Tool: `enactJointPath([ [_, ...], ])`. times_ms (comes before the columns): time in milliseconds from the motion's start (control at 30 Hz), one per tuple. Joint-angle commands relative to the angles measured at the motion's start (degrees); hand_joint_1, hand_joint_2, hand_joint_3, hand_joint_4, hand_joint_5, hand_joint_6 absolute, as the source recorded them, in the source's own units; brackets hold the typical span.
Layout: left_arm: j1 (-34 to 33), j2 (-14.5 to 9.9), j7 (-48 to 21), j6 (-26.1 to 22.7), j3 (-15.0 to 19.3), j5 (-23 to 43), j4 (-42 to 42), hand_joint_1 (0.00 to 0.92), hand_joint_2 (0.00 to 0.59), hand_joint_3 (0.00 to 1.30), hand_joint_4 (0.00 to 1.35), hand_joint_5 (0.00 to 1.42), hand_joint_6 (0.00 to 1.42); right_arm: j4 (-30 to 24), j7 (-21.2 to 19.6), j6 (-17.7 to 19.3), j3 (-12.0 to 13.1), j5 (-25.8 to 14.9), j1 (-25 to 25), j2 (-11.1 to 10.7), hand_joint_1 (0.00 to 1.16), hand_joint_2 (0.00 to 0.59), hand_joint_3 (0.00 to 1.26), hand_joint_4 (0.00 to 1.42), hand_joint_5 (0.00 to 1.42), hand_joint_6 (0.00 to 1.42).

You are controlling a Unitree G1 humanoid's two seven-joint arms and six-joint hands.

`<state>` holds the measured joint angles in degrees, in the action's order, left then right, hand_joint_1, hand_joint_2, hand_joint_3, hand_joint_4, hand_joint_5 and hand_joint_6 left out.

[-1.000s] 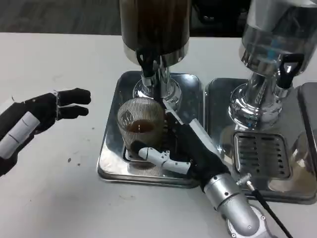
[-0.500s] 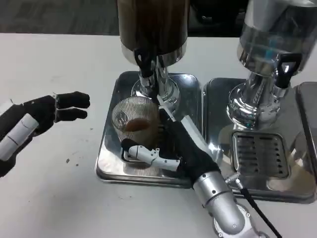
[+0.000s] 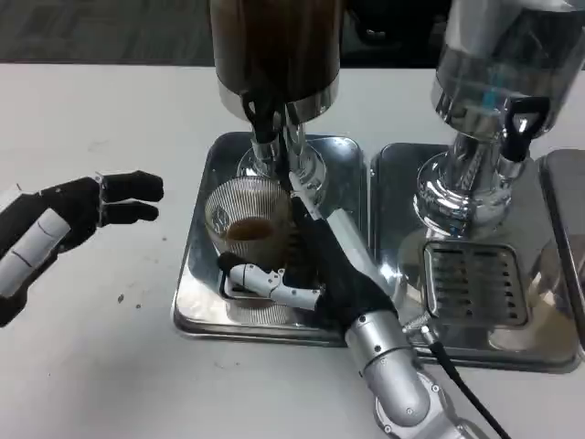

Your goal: Grasp the cup under the faucet to collect the drink, then remove the cup.

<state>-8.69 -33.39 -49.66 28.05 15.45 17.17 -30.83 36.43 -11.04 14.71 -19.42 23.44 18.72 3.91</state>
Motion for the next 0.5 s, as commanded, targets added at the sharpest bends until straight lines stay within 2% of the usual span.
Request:
enactJointPath([
  [33,0.96,-1.15,0.59,-0.72,-0.25,-1.20,-0.25,0.007,0.121,0.35,0.27,0.29,0.20,1.50,-0.39,-1.34,-1.96,1.47,0.82,1.25,0.62,0.176,0.00,0.00,0.01,0.16],
  [200,1.29,-1.52,0.82,-0.80,-0.02,-1.26,-0.46,0.001,0.122,0.35,0.27,0.30,0.20,2.84,-2.89,-0.07,-2.95,1.81,1.23,2.06,0.63,0.177,0.00,0.00,0.13,0.26],
  [300,1.63,-1.71,1.00,-0.86,0.03,-1.19,-0.47,0.000,0.120,0.35,0.27,0.30,0.20,3.27,-6.57,1.25,-3.45,2.90,0.82,2.65,0.65,0.184,0.05,0.14,0.25,0.37],
  [400,1.91,-1.92,1.05,-0.84,-0.03,-1.22,-0.49,0.000,0.114,0.35,0.28,0.31,0.20,3.81,-9.17,1.87,-3.94,3.58,0.60,2.93,0.66,0.186,0.12,0.21,0.33,0.46],
  [500,1.99,-2.01,1.10,-0.80,-0.08,-1.29,-0.61,0.000,0.106,0.35,0.29,0.31,0.20,3.97,-12.26,2.51,-4.50,4.53,0.23,3.14,0.68,0.187,0.22,0.31,0.46,0.68],
])
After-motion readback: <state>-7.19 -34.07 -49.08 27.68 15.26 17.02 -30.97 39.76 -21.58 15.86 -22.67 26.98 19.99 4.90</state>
